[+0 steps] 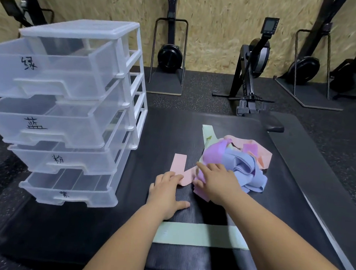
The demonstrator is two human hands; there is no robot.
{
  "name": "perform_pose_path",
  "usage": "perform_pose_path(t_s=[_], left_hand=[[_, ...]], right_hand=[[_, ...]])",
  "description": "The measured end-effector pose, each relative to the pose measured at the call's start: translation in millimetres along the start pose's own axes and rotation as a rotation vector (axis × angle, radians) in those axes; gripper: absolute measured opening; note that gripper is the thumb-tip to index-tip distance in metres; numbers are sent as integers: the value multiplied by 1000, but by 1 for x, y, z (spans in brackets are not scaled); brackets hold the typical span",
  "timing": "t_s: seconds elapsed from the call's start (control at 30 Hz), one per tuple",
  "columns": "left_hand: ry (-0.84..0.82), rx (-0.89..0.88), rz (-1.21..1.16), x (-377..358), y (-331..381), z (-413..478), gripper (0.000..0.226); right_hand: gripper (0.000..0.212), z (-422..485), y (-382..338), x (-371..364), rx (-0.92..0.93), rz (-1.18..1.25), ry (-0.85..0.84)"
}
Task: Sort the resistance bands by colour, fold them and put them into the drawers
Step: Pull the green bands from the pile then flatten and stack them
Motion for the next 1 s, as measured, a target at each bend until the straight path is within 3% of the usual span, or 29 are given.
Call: perform_pose_path(t_s=[0.13, 0.4, 0.5, 0.6, 0.8, 1.0], left_hand=[[23, -5, 20, -5, -4, 3, 92], [32, -3, 63, -2, 0, 2, 87], [33, -2, 67, 0, 3, -1, 88], [20, 6, 76, 4, 6, -4, 88], [-2, 5, 122, 14, 26, -9, 95], [61, -59, -25, 39, 43, -14, 80]], right_hand=[[54, 5, 12, -5, -82, -36, 28], [64, 1, 3, -9, -65, -146, 50], [45, 0, 7, -4, -16, -144, 115], [25, -5, 14, 17, 16, -44, 273], [12, -25, 27, 90, -109, 329, 554], [22, -40, 44, 146, -130, 573, 735]])
Point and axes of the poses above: each hand's wrist, its own z-axis towards the middle knuckle, its own x-axis out of the back of the hand, y = z × x, the point moved 3 cm from there along z, towards the middle knuckle, and after that the axes turned 10 degrees about x, right-handed, at the moved point
